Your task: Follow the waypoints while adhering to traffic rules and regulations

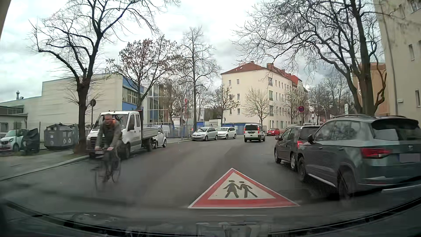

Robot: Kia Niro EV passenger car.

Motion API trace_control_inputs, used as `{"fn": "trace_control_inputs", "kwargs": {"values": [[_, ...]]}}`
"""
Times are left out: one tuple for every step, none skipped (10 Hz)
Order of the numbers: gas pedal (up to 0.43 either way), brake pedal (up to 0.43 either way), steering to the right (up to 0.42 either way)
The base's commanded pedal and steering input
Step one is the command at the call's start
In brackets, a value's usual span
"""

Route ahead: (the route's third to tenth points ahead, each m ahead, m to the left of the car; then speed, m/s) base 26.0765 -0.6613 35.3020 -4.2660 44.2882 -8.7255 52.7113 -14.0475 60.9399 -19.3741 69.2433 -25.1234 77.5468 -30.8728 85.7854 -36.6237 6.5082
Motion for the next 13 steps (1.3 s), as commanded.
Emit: {"fn": "trace_control_inputs", "kwargs": {"values": [[0.008,0.012,0.022],[0.008,0.012,0.022],[0.008,0.012,0.022],[0.008,0.012,0.023],[0.0,0.012,0.025],[0.0,0.012,0.026],[0.0,0.012,0.027],[0.0,0.012,0.029],[0.0,0.012,0.034],[0.0,0.012,0.036],[0.0,0.012,0.041],[0.0,0.012,0.05],[0.0,0.012,0.051]]}}
